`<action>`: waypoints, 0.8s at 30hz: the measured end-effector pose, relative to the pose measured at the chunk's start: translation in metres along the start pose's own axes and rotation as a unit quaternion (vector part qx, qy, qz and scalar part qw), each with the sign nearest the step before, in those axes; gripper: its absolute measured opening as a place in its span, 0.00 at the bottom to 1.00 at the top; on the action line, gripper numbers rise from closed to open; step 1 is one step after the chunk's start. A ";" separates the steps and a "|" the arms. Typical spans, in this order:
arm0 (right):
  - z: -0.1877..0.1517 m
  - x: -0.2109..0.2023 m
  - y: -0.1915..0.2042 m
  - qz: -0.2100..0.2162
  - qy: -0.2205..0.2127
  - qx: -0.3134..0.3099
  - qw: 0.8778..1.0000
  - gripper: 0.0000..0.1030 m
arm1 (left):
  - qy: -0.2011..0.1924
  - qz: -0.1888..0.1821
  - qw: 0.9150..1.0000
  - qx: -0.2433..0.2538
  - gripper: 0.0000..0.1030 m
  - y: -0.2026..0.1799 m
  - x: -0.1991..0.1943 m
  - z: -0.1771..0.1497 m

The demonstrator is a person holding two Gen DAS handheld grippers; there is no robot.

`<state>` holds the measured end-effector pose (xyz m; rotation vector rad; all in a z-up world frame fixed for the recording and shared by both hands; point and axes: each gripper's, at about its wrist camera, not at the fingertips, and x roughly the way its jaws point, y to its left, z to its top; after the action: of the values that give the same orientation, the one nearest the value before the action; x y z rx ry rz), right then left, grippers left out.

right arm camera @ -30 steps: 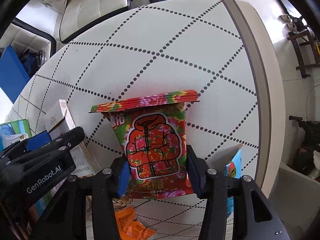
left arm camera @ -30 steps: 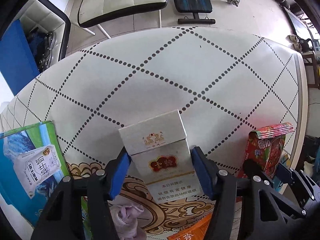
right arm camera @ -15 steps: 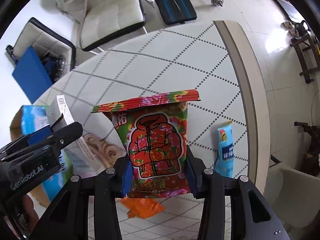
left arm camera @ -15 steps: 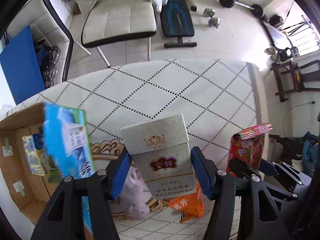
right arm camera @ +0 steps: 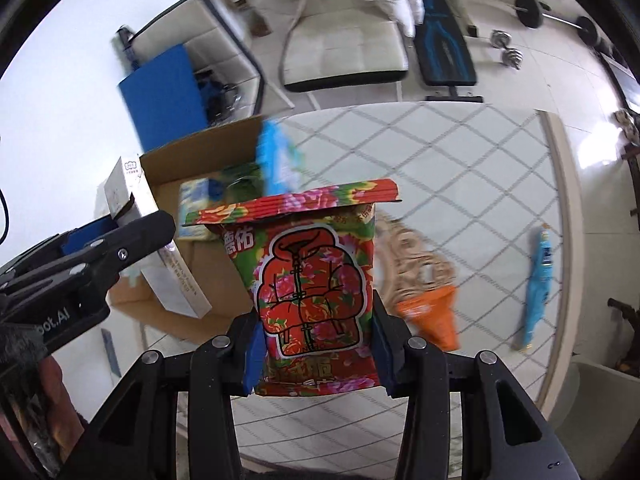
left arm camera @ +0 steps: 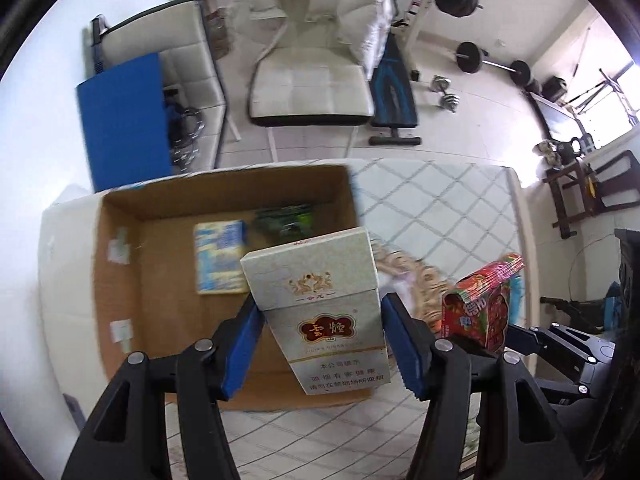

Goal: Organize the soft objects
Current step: 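Carry both items into the box and release them beside the carton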

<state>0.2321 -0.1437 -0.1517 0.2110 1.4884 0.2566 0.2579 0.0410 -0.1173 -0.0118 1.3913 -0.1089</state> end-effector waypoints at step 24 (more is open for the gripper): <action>0.033 0.217 0.136 -0.059 0.153 0.010 0.986 0.47 | 0.111 0.090 0.989 -0.031 0.48 0.203 0.143 0.034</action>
<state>0.2732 0.0511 -0.3162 0.1005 1.8026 0.1842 0.3306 0.2290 -0.2664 0.0763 1.6116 0.0873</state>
